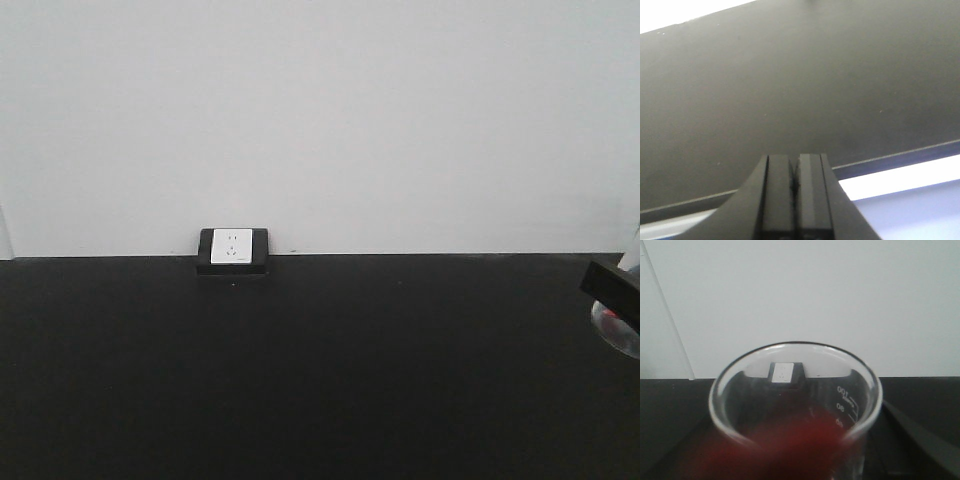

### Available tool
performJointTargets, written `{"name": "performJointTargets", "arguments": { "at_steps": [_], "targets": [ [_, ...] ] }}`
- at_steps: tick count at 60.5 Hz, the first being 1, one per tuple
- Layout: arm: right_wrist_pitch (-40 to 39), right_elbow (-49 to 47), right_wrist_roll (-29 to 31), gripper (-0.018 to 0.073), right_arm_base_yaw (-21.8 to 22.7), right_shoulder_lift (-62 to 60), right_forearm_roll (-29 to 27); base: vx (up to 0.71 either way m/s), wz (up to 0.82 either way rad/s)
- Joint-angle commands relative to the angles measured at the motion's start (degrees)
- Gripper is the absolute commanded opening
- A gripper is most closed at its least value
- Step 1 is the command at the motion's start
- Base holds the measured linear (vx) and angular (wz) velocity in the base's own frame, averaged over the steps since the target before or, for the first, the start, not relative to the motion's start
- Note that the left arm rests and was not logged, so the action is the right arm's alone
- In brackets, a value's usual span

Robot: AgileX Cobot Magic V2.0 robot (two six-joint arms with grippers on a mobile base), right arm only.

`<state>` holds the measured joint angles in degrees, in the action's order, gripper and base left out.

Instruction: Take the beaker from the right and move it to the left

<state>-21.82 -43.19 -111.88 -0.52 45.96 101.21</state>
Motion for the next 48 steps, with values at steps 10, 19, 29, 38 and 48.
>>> {"name": "performJointTargets", "arguments": {
  "at_steps": [10,19,29,38,48],
  "targets": [
    [1.17,-1.85,0.09,-0.0001,0.25,-0.41,1.9,-0.05,0.13],
    [1.17,-1.85,0.09,-0.0001,0.25,-0.41,1.9,-0.09,0.29],
    [1.17,-1.85,0.09,-0.0001,0.25,-0.41,1.9,-0.12,0.43],
    [1.17,-1.85,0.09,-0.0001,0.25,-0.41,1.9,-0.15,0.5],
    [1.23,-1.85,0.09,-0.0001,0.25,-0.41,1.9,-0.16,0.53]
  ]
}}
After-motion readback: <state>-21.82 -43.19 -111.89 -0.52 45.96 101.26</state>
